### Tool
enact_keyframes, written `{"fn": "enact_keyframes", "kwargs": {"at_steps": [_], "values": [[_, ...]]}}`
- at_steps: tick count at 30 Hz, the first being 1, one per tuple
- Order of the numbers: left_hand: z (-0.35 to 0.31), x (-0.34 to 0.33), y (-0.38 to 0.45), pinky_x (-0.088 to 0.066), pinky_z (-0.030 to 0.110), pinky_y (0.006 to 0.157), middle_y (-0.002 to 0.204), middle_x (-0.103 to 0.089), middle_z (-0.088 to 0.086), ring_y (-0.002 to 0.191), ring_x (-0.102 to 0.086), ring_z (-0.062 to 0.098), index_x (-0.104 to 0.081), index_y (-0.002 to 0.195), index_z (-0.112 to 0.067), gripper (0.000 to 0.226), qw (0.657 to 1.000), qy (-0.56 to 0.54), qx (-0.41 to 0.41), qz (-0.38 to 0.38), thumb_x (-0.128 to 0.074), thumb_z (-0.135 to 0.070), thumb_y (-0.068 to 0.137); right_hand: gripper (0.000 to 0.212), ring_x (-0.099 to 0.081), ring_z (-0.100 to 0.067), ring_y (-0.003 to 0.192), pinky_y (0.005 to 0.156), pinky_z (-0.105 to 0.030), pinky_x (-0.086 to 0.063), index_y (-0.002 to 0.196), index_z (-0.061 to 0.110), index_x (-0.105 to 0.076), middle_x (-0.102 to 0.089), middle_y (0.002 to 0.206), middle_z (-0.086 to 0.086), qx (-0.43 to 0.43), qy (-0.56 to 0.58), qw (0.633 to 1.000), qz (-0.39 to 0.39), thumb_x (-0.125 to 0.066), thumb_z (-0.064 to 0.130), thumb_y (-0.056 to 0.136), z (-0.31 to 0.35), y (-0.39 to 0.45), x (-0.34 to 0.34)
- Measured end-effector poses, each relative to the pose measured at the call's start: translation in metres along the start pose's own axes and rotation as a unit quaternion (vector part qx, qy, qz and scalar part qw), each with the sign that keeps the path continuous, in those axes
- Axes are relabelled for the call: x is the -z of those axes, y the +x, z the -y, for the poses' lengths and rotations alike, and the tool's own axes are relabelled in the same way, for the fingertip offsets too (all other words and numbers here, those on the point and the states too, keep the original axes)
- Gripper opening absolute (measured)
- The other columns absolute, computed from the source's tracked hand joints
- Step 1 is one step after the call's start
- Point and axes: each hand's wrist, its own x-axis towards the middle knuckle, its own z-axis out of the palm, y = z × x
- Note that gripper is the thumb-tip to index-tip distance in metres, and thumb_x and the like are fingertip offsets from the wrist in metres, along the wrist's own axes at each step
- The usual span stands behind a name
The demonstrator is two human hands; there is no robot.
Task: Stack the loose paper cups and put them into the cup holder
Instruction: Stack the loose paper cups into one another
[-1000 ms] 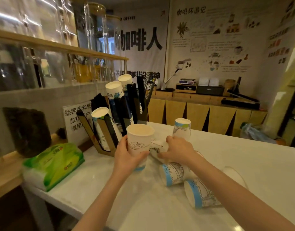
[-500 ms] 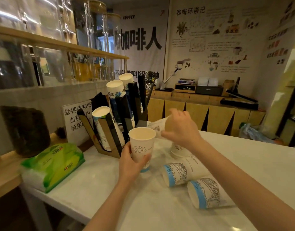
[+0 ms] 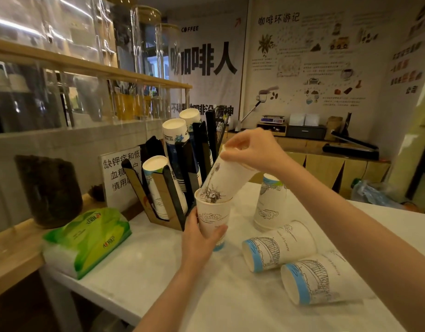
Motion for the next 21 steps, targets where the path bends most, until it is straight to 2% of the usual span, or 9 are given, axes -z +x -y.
{"fn": "enact_keyframes", "kwargs": {"at_steps": [1, 3, 6, 8, 14, 19, 21], "values": [[0.000, 0.000, 0.000, -0.047, 0.040, 0.100, 0.134, -0.048, -0.002, 0.120, -0.049, 0.016, -0.034, 0.134, -0.025, 0.084, 1.000, 0.001, -0.001, 0.000, -0.078, -0.036, 0.064, 0.040, -0.060, -0.018, 0.089, 0.064, -0.020, -0.050, 0.108, 0.011, -0.066, -0.067, 0.108, -0.007, 0.005, -0.012, 0.999, 0.041, -0.068, 0.035, 0.076, 0.001, 0.000, -0.008], [0.000, 0.000, 0.000, -0.047, 0.041, 0.100, 0.134, -0.048, -0.002, 0.121, -0.048, 0.016, -0.034, 0.135, -0.024, 0.084, 1.000, 0.003, -0.006, -0.001, -0.077, -0.037, 0.064, 0.039, -0.063, -0.023, 0.094, 0.075, -0.032, -0.056, 0.107, 0.010, -0.066, -0.068, 0.109, -0.010, 0.011, -0.022, 0.993, 0.115, -0.065, 0.036, 0.078, -0.001, 0.000, -0.027], [0.002, -0.001, 0.001, -0.046, 0.040, 0.100, 0.135, -0.048, -0.002, 0.121, -0.048, 0.016, -0.033, 0.135, -0.024, 0.084, 1.000, 0.004, -0.006, -0.003, -0.077, -0.036, 0.065, 0.036, -0.059, -0.015, 0.100, 0.081, -0.025, -0.048, 0.116, 0.018, -0.061, -0.066, 0.113, -0.006, 0.014, -0.005, 0.986, 0.163, -0.060, 0.034, 0.084, -0.005, -0.006, -0.051], [0.003, -0.001, 0.003, -0.047, 0.041, 0.099, 0.133, -0.049, -0.002, 0.121, -0.049, 0.016, -0.034, 0.134, -0.026, 0.083, 1.000, 0.006, -0.006, -0.004, -0.077, -0.037, 0.064, 0.035, -0.057, -0.015, 0.103, 0.082, -0.025, -0.046, 0.119, 0.021, -0.059, -0.064, 0.115, -0.006, 0.012, 0.009, 0.985, 0.173, -0.058, 0.031, 0.086, -0.008, -0.012, -0.064], [0.004, -0.002, 0.004, -0.049, 0.037, 0.096, 0.129, -0.051, -0.003, 0.117, -0.050, 0.015, -0.035, 0.132, -0.028, 0.081, 1.000, 0.016, -0.003, 0.000, -0.076, -0.041, 0.063, 0.036, -0.057, -0.017, 0.110, 0.090, -0.030, -0.046, 0.121, 0.020, -0.059, -0.064, 0.120, -0.006, 0.025, 0.029, 0.984, 0.172, -0.058, 0.027, 0.086, -0.012, -0.027, -0.082], [0.003, -0.002, 0.002, -0.047, 0.043, 0.099, 0.135, -0.049, -0.001, 0.121, -0.049, 0.018, -0.032, 0.135, -0.028, 0.081, 0.999, 0.007, -0.016, 0.027, -0.074, -0.039, 0.067, 0.033, -0.052, -0.006, 0.104, 0.087, -0.021, -0.043, 0.117, 0.018, -0.060, -0.062, 0.120, 0.001, -0.007, 0.085, 0.992, 0.096, -0.054, 0.032, 0.088, -0.024, -0.040, -0.055], [0.003, -0.002, 0.002, -0.045, 0.043, 0.102, 0.138, -0.047, 0.000, 0.124, -0.047, 0.019, -0.029, 0.137, -0.029, 0.081, 0.999, 0.006, -0.018, 0.046, -0.072, -0.039, 0.069, 0.033, -0.055, -0.008, 0.104, 0.090, -0.028, -0.046, 0.116, 0.019, -0.060, -0.063, 0.118, 0.001, -0.031, 0.058, 0.995, 0.076, -0.054, 0.034, 0.088, -0.039, -0.049, -0.039]]}}
